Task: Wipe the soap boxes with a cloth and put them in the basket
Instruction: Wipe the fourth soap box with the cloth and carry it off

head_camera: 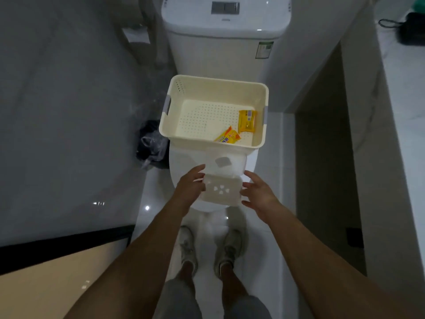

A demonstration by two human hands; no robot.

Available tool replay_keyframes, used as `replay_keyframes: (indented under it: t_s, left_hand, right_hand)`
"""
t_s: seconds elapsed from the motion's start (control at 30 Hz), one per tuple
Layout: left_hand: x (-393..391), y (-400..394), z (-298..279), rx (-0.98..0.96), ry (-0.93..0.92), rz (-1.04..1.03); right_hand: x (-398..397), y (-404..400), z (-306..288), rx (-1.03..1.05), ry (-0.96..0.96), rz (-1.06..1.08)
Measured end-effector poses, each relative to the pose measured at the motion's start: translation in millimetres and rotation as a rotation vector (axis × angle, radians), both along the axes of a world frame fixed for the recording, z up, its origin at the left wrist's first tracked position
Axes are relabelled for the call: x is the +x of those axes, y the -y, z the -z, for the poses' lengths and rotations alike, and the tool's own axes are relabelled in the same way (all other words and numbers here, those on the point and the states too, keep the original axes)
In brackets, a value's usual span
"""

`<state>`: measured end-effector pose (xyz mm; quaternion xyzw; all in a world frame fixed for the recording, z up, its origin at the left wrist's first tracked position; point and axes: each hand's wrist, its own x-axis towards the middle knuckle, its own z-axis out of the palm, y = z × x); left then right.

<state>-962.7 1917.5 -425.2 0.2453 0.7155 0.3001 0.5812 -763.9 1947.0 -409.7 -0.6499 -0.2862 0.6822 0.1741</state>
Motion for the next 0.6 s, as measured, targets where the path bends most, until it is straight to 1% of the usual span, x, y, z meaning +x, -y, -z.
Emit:
replay_keyframes:
  t_s: [0.17, 0.33, 0.47, 0.6]
  left_hand:
    - [-5.0, -16.2, 47.7, -0.074, 0.044, 0.005]
    - [-16.8, -39.4, 93.6, -0.066, 0.03, 0.059]
    - [-28.3, -48.3, 112.6, -0.072, 0.006, 0.075]
    - [-34.7, -51.0, 121.0, -0.077, -0.046, 0.145]
  right_hand:
    - [-8.0, -15.9, 57.4, -0.05, 0.082, -0.061]
    - [-18.2, -34.9, 106.6, -0.074, 0.106, -0.035]
    - [-30.9, -47.7, 133.2, -0.055, 0.153, -0.076]
    - [-37.9, -47.2, 147.0, -0.058, 0.164, -0.077]
